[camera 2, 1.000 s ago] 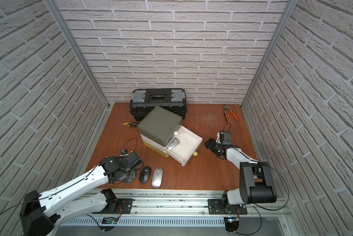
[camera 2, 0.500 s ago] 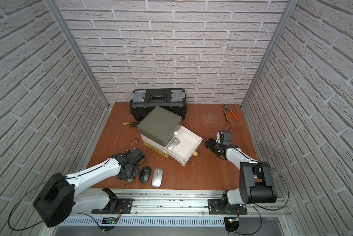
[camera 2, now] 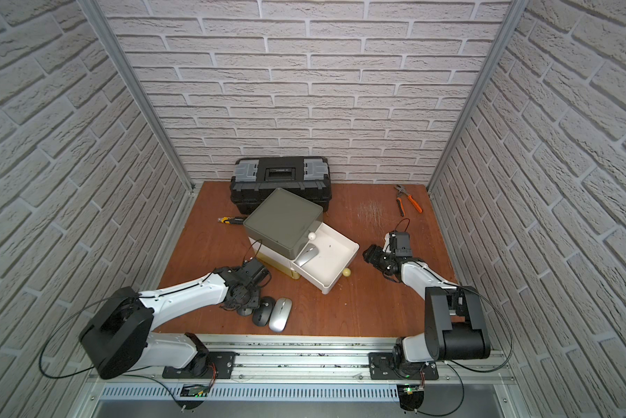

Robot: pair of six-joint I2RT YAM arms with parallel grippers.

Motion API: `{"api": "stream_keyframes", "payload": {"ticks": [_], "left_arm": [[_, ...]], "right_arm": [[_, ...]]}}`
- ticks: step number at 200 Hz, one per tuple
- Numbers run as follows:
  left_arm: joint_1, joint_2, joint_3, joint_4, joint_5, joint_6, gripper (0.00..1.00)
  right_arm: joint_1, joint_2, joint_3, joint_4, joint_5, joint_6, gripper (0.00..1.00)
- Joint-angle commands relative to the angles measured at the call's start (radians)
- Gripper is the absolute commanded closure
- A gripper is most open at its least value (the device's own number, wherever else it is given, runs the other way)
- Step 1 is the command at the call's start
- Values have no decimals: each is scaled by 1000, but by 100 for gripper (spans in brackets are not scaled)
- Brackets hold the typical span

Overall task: Take the mice out of the drawer
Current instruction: Place the mouse at the center of the board.

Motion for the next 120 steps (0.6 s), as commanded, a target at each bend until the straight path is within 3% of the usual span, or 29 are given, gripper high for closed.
{"api": "stream_keyframes", "payload": {"ticks": [1,24,48,63,97,120], "left_arm": [[-34,61,1,-11,68,9,40],[-57,105,21,-6,83,-6,38],[-64,127,54,-38,89,-19,17],[-66,108,89,-102,60,-18,10],[-60,-11,255,-315,-47,16,7],[-60,-59,412,-406,-54,88,7]], "right_arm": [[-2,14,-1,39,-12,-8,32],[-2,14,-1,40,-15,-8,32],[-1,12,-1,38,-13,-10,32],[-2,14,-1,40,-15,-11,32],[-1,21,-2,55,-35,-3,32],[11,29,0,64,-53,2,32]]}}
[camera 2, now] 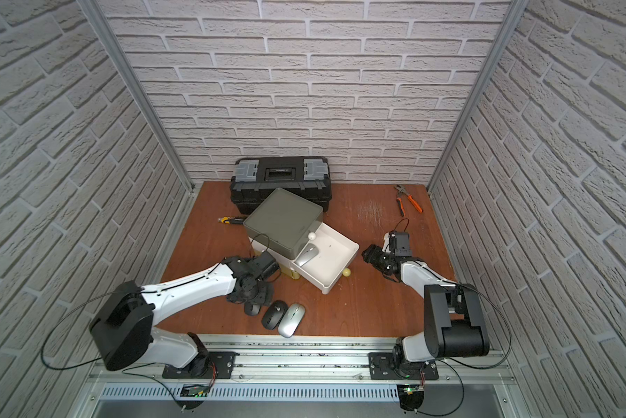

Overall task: Take the mice out of the drawer
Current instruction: Place the mouse at the center of the board, then adjust the mouse at the center of the board.

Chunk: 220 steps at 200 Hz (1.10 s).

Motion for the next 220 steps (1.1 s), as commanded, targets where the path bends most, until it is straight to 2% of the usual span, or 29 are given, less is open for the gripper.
{"api": "stream_keyframes", "payload": {"ticks": [1,19,40,57,89,116,180,220], "left_arm": [[-1,-71,157,-148,-49,80,7],[-3,-58,242,-203,-27,131,7],[-29,-27,248,-152,141,208,9],[-82,19,219,-84,248,233,10],[-233,134,195,8,362,275,12],[-290,154,154,121,467,280,11],[-373,282,122,147,534,343,13],[-407,282,102,159,484,374,14]], "right_arm": [[12,11,-1,43,-30,1,32],[23,8,1,37,-27,-2,32],[30,-4,-3,29,-17,-8,32],[30,-4,-1,19,-13,-13,32],[30,0,5,16,-10,-17,32],[29,8,9,17,-11,-18,33],[30,-7,4,6,2,-23,33],[30,2,4,11,1,-22,32]]}}
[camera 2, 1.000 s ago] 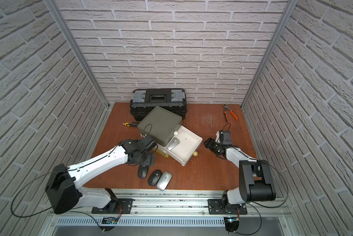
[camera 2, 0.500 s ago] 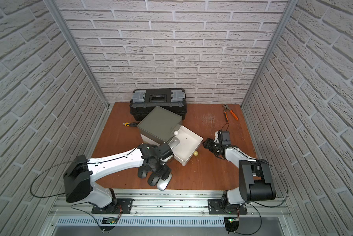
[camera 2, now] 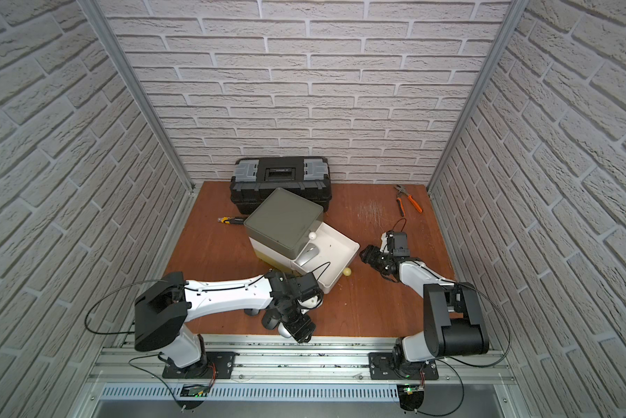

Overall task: Take the mice out of the drawer
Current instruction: Adjust the mouse at the center of the board.

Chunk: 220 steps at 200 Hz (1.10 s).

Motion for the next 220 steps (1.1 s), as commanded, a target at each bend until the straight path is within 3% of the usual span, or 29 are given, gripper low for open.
{"api": "stream_keyframes", "payload": {"ticks": [1,38,119,142,171,220], "left_arm": [[-14,18,-33,10,-13,37,14],[-15,19,-42,46,-13,47,14],[46,11,-92,45,-197,22,13],[51,-26,-119,91,-135,26,13],[-2,-56,-136,156,-70,49,14],[-107,-122,-172,215,-241,53,15]], "right_arm": [[4,-5,5,7,8,-15,32],[4,-8,4,8,11,-15,32],[4,-19,-1,8,9,-16,32],[3,-16,-2,14,6,-15,32],[4,-18,-3,12,10,-17,32],[3,-12,-5,17,9,-16,32]]}}
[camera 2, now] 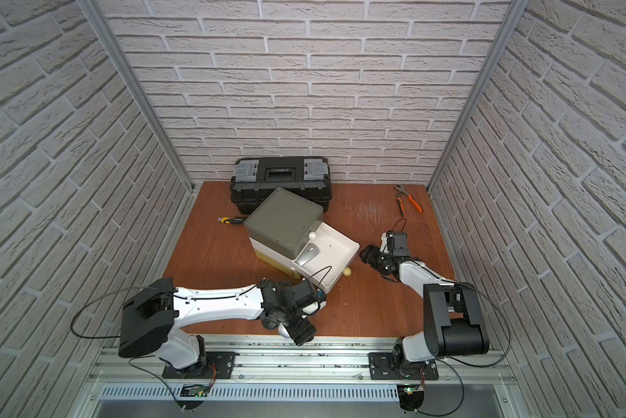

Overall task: Take the mice out of the drawer
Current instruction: Adjust the mouse at the center of the board.

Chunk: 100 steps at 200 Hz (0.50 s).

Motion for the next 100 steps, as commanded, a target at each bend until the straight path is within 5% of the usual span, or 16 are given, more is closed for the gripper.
{"api": "stream_keyframes", "payload": {"ticks": [1,100], "left_arm": [[-43,-35,-51,10,-102,8,15],[-43,91,-27,19,-38,20,15]], "right_arm": [[4,-11,-5,18,8,-16,32],[3,-22,-3,13,10,-18,32]]}}
